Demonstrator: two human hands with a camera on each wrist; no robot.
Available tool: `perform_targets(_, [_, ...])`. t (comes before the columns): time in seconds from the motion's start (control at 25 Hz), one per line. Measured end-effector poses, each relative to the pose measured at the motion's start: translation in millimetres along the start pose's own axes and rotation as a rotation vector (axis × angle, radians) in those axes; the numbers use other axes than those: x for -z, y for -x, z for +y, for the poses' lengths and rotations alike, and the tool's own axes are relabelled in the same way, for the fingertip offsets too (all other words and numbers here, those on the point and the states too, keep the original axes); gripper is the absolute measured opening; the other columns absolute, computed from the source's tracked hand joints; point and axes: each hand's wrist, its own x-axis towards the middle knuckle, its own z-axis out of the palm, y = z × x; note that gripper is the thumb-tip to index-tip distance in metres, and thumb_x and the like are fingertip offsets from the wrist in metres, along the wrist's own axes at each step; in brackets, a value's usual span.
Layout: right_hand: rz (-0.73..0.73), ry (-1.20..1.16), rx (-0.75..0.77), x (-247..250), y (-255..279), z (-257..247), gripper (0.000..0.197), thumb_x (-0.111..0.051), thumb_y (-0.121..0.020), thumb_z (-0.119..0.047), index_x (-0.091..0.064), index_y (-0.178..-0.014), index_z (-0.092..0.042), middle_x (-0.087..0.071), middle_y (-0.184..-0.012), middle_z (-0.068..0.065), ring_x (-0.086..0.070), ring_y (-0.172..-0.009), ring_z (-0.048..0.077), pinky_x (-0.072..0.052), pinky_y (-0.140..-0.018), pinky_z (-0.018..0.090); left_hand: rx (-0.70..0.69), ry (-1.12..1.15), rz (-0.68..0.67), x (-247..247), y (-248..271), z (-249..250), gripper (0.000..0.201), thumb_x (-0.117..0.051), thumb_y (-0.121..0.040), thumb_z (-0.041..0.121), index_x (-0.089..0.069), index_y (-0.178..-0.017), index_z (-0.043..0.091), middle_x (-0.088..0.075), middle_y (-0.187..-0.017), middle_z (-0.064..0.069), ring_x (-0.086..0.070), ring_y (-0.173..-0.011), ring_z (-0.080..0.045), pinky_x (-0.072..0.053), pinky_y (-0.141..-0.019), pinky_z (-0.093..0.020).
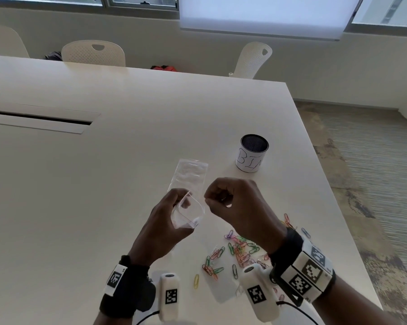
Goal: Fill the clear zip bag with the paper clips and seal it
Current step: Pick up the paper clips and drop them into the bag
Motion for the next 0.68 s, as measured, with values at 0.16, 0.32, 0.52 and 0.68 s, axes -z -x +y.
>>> perform_targets(0.16, [-0.397,0.062,0.058,-3.6,26.3,17.5,0.011,-0.074,-0.095,-0.023,-0.074,-0.104,-0.017,-0.074,-0.1,-0.005,-0.071,-0.087,0.007,-0.061,-0.08,0.026,-0.003,0.009,0.001,1.1,2.4,-1.3,0.06,-0.09,-0.085,0.023,-0.054,-0.131,0.035,-0.065,-0.114,0.012,-0.066,-0.117,-0.013,-0.05,-0.1,-0.018])
perform_targets(0.32, [-0.638,0.244,0.155,-38.1,47.7,30.1,0.025,-0.071,-0.096,-0.032,-0.069,-0.119,-0.025,-0.064,-0.127,-0.006,-0.06,-0.112,0.007,-0.054,-0.099,0.029,-0.007,0.003,-0.001,0.6,2.1,-0.3,0.06,-0.09,-0.085,0.023,-0.054,-0.133,0.033,-0.066,-0.114,0.014,-0.065,-0.117,-0.008,-0.048,-0.098,-0.011])
perform_targets(0.52, [-0.71,0.338,0.344,-60.8,55.3,43.3,0.022,-0.073,-0.094,-0.025,-0.072,-0.115,-0.02,-0.069,-0.119,-0.001,-0.058,-0.109,0.015,-0.042,-0.095,0.027,-0.01,-0.001,-0.006,0.6,3.0,0.5,0.062,-0.091,-0.084,0.021,-0.055,-0.135,0.03,-0.066,-0.113,0.014,-0.065,-0.116,-0.008,-0.048,-0.098,-0.013])
perform_targets(0.68, [-0.689,0.37,0.33,-45.9,53.3,59.6,0.017,-0.072,-0.094,-0.022,-0.073,-0.111,-0.022,-0.07,-0.114,-0.004,-0.06,-0.107,0.013,-0.042,-0.097,0.023,-0.004,-0.002,0.0,2.0,4.7,-0.8,0.063,-0.091,-0.084,0.021,-0.054,-0.134,0.033,-0.066,-0.113,0.014,-0.065,-0.116,-0.008,-0.05,-0.099,-0.018])
